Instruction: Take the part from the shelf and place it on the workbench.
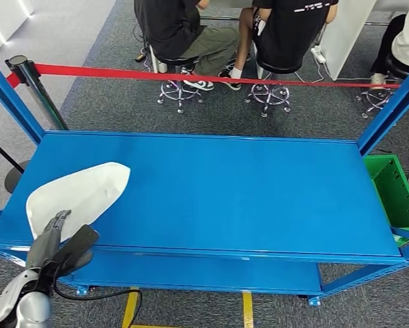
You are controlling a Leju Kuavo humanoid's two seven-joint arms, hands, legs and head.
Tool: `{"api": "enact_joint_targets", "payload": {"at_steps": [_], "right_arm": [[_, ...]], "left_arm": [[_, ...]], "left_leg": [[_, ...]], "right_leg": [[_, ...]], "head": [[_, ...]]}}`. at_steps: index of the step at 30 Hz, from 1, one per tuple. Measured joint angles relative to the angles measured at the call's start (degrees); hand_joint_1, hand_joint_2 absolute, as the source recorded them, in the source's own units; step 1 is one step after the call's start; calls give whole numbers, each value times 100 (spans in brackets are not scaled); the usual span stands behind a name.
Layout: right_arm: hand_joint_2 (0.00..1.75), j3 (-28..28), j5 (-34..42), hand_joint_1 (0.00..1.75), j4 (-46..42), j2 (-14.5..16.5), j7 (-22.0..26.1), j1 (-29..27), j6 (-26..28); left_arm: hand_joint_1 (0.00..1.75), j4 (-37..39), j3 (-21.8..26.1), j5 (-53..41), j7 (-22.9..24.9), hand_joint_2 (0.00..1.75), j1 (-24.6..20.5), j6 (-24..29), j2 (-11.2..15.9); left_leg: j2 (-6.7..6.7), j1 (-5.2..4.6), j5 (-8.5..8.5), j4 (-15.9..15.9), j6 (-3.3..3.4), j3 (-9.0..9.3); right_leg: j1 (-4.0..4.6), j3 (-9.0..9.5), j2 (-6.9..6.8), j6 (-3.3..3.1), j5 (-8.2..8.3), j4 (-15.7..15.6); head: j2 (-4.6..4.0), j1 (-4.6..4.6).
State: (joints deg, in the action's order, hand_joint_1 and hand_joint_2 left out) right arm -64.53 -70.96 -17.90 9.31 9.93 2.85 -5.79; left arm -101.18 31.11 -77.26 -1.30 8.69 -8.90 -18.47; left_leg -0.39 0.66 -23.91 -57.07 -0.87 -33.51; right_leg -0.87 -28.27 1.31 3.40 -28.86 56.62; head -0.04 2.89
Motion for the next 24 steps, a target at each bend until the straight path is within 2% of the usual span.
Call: {"api": "enact_joint_targets", "payload": {"at_steps": [11,12,13,15,16,21,24], "right_arm": [[0,-34,-39,0,5,4,-98,15,31],[0,-34,-48,0,7,4,-102,16,32],[0,-34,-54,0,10,4,-102,17,35],[0,-34,-61,0,15,4,-102,20,42],[0,-34,-64,0,17,4,-103,22,45],[0,-34,-66,0,24,4,-106,30,46],[0,-34,-68,0,24,4,-106,32,50]], "left_arm": [[0,76,401,-436,112,175,-92,21,9],[7,93,440,-453,118,175,-102,28,10],[34,108,472,-460,120,175,-112,34,10],[105,128,510,-472,121,175,-129,42,11],[134,137,528,-476,120,175,-137,43,11],[170,158,614,-487,108,175,-208,81,12],[175,158,642,-497,65,175,-214,116,13]], "left_leg": [[0,0,-2,1,-2,1],[0,0,-3,1,-2,2],[0,0,-2,1,-2,2],[0,0,-2,2,-2,3],[0,0,-2,2,-2,4],[0,-1,-2,3,-2,7],[-8,-2,-1,8,-2,12]], "right_leg": [[0,1,0,-7,-6,0],[0,1,0,-7,-6,0],[0,1,0,-7,-6,0],[0,2,0,-7,-6,0],[0,2,0,-7,-6,0],[0,7,-2,-7,-7,0],[-1,13,-18,-8,-9,0]], "head": [[0,-1],[0,-1],[0,-1],[0,-1],[0,-1],[0,-2],[0,-2]]}}
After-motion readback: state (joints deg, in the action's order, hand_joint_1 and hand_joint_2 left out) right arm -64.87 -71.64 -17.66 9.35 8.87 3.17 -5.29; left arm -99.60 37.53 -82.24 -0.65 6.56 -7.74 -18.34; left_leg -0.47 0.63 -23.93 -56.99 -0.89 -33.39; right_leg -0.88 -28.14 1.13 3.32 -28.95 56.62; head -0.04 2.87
